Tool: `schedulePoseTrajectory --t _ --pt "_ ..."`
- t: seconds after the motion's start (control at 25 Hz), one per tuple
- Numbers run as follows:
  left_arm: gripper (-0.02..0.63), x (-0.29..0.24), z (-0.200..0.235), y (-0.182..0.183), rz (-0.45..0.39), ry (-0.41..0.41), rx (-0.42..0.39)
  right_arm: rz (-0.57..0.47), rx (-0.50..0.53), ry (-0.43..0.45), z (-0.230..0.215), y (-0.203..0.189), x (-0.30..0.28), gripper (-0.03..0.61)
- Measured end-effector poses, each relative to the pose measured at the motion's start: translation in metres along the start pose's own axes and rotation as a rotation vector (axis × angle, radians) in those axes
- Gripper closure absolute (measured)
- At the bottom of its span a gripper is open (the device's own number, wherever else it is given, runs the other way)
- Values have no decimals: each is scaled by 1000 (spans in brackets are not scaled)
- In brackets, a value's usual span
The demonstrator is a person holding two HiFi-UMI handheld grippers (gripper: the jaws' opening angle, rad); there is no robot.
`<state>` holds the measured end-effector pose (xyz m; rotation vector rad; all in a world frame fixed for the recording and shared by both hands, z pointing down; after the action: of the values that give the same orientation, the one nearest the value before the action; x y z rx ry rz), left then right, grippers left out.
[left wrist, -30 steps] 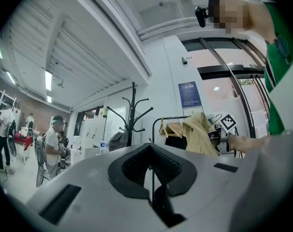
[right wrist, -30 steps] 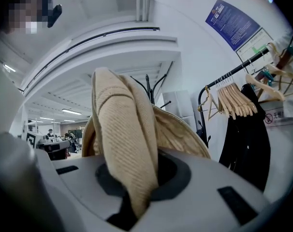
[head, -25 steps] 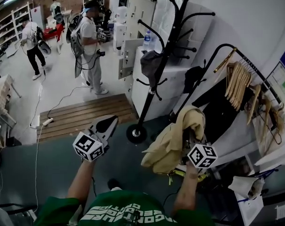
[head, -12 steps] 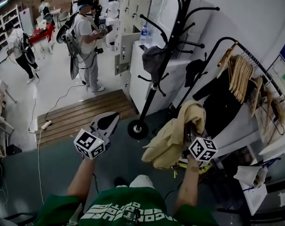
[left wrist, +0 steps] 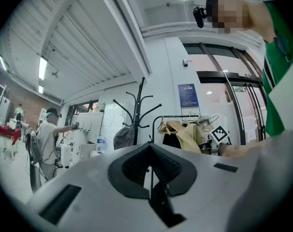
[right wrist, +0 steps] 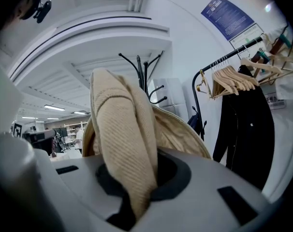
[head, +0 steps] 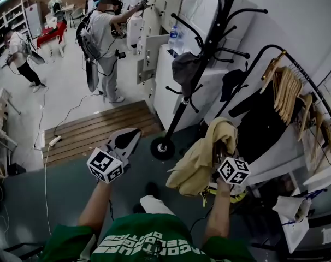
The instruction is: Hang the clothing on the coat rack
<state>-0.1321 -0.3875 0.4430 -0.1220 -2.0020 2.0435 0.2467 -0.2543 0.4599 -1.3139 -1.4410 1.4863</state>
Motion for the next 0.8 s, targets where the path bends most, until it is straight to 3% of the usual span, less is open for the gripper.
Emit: schedulePoseTrajectory --t 0.8 --pt "611 -61 55 -20 30 -28 33 78 -27 -22 -13 -38 -118 531"
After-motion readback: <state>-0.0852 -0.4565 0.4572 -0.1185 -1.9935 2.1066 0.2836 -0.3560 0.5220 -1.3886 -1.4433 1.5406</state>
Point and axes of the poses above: the fingertips, and each gripper's own axes: x backward along the fingers, z to its left, y out of its top, the point moved 8 cm from there along x, backward along the fingers, and after that the axes turned 9 degrees about -y, right-handed, at the moved point
